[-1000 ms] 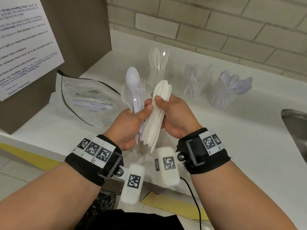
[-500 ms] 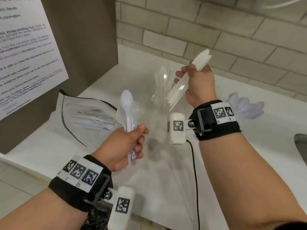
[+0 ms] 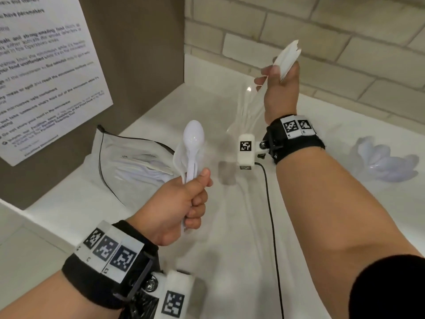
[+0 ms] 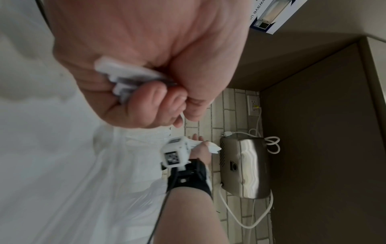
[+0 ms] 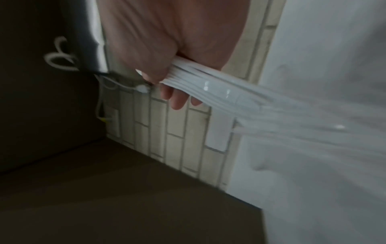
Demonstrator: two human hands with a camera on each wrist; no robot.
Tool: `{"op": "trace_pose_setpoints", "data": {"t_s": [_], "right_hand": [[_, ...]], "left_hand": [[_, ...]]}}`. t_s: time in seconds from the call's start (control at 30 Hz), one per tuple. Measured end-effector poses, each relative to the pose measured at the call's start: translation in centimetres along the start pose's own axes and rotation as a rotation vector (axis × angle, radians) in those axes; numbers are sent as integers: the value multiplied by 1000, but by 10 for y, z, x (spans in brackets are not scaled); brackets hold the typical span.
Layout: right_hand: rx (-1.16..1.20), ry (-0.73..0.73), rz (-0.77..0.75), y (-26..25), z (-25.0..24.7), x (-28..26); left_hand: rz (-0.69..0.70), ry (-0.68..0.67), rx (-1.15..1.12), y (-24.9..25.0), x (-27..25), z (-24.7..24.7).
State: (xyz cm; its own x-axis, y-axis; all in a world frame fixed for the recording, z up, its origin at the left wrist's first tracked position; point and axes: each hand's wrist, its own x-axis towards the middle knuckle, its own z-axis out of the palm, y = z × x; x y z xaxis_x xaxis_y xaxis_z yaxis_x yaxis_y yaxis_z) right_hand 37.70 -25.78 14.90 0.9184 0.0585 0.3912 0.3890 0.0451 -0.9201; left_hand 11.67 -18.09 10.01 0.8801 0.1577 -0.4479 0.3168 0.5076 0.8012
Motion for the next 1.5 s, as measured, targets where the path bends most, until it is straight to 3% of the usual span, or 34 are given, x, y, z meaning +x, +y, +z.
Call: {"op": "trace_pose_setpoints", "data": {"t_s": [0.2,0.43,0.63,0.9,1.1,1.17,1.4,1.5], "right_hand": [[48,7,-118,-16,13,23],[-102,-295,178,29,10,5],[-45,-301,356,22,4,6],[-343,-228,154,30,-1,3],[-643,-369,52,31,6,1],[-616,-370,59,27,8,-1],[-431,-167,108,-10,-20,-26],[-237,-232,210,-30,-41,-62]], "left_hand": [[4,-15,-10,0,1,2],[10,-29,-10,1,0,0],[8,-46,-14,0,3,5],[-11,-54,-23,-1,4,10],[-32,-39,-28,-4,7,13],[-37,-40,-33,-6,8,13],[-52,-154,-73,-6,4,18],[-64,-227,-111,-6,6,23]]}}
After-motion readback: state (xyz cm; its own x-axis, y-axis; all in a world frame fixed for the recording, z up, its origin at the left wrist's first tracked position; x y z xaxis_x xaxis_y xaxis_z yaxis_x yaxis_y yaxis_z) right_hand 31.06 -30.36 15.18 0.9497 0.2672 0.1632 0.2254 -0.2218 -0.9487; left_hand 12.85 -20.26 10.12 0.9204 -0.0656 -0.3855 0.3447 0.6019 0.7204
